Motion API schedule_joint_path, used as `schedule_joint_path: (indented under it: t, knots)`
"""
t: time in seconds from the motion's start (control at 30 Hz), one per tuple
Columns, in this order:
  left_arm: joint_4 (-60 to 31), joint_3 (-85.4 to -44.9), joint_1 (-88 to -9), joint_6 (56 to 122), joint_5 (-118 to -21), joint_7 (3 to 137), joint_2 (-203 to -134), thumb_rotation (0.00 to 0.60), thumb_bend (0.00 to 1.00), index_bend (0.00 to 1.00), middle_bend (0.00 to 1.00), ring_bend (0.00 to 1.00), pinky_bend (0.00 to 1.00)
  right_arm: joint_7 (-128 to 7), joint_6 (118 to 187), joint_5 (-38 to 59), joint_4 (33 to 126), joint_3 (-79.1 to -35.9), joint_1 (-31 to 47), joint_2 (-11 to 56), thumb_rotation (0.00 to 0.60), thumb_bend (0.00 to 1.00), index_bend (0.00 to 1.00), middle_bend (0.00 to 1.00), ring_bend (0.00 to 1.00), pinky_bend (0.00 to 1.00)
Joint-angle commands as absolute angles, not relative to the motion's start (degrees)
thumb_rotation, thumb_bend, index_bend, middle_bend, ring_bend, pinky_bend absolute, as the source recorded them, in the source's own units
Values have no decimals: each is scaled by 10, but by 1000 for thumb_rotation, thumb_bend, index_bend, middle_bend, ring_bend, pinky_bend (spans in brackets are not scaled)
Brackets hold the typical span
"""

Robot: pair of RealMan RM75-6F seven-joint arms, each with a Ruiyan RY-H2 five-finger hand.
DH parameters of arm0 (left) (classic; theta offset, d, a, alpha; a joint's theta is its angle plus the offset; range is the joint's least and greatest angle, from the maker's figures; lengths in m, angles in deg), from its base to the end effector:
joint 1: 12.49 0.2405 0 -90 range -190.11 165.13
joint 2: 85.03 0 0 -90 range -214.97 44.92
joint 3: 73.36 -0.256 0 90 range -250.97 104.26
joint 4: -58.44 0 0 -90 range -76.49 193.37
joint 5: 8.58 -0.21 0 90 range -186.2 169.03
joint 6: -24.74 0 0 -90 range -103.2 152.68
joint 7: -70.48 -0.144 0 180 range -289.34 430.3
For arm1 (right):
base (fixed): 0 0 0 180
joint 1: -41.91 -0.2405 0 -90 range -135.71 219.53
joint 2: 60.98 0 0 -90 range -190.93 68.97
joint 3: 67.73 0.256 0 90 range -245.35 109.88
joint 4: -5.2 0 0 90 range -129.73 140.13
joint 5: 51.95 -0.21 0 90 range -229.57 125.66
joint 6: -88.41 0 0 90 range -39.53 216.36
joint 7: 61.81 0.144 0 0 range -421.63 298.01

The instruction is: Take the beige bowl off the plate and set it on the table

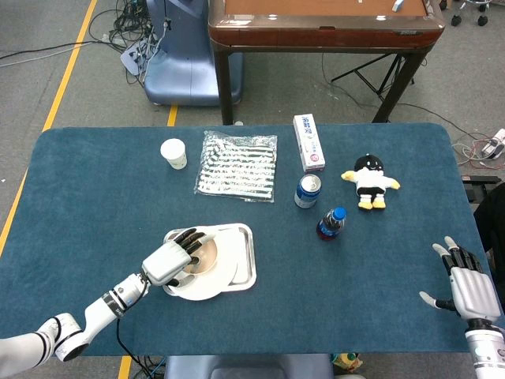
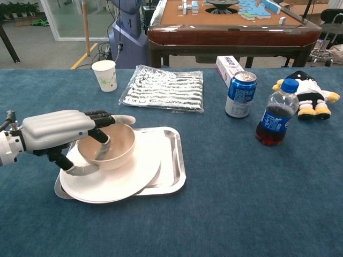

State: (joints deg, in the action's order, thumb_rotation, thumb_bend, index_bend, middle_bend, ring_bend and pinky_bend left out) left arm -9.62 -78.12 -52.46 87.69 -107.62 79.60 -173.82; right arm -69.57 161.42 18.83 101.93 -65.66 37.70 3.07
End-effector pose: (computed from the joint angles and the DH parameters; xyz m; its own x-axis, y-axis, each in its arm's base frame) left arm -0.1981 0.3022 -0.0249 0.5487 0.2409 0.8006 0.6713 -0.6976 -0.2502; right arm -0.3427 -0.1648 0.1338 0.3670 -0.2573 0.8940 -0.8767 0.2256 0.4248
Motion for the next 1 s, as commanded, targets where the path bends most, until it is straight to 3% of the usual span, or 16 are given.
schedule_joint_path:
  t: [0.03, 0.53, 1.0]
  knots:
    - [-98, -781, -525, 878, -1075, 796, -1738, 600, 319, 605, 0, 0, 0, -695, 1614, 188, 1019, -656, 377, 30, 600, 224, 0, 0, 0, 0]
    - [-130, -775, -523, 886, -1066, 773, -1711, 600, 319, 612, 0, 0, 0, -698, 1611, 183, 1017, -655, 375, 33, 600, 224, 0, 0, 0, 0]
    - [-225, -763, -519, 887, -1053, 685, -1646, 600, 319, 610, 0, 0, 0, -696, 1616, 192, 1021, -658, 377, 30, 600, 224, 0, 0, 0, 0]
